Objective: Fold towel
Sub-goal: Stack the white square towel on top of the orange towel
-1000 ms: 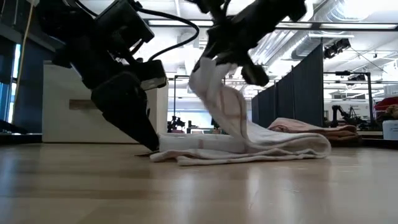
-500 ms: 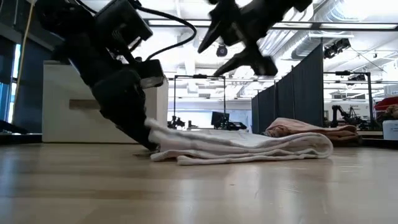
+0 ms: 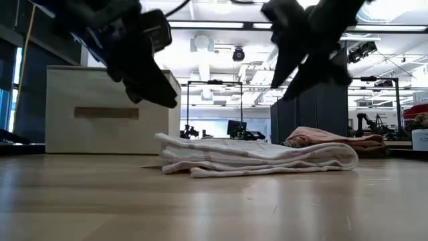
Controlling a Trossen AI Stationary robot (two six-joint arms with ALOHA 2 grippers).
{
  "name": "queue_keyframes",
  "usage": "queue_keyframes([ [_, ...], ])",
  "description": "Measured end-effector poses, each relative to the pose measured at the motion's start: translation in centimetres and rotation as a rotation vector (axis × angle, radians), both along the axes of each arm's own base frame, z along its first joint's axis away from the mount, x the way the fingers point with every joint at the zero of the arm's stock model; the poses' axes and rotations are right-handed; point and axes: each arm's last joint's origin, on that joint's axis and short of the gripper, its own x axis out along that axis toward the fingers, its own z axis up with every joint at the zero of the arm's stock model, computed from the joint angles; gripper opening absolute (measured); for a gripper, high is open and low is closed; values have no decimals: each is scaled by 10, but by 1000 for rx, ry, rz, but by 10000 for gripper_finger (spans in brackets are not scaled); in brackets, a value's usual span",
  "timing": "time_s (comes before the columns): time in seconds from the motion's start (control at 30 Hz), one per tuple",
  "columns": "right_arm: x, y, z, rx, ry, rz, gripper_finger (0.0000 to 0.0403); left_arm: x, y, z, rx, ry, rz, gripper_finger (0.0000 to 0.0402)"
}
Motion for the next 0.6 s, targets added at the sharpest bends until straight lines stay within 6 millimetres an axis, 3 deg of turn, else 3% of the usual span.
queue_keyframes([
  [0.1, 8, -5, -19, -68, 24, 16, 32, -2, 3, 5, -30, -2, 23, 52],
  [0.17, 12, -9, -25, -153, 63, 82, 11, -7, 0, 11, -46, -3, 1, 23],
  [0.3, 20, -23, -9, -282, 97, 383, 38, -24, -7, 24, -105, 48, -143, 8],
  [0.43, 29, -50, 16, -171, 28, 695, 67, -40, -11, 30, -196, 137, -191, 22],
  [0.6, 34, -86, 21, -254, 61, 861, 108, -48, -19, 33, -282, 177, -143, 26],
])
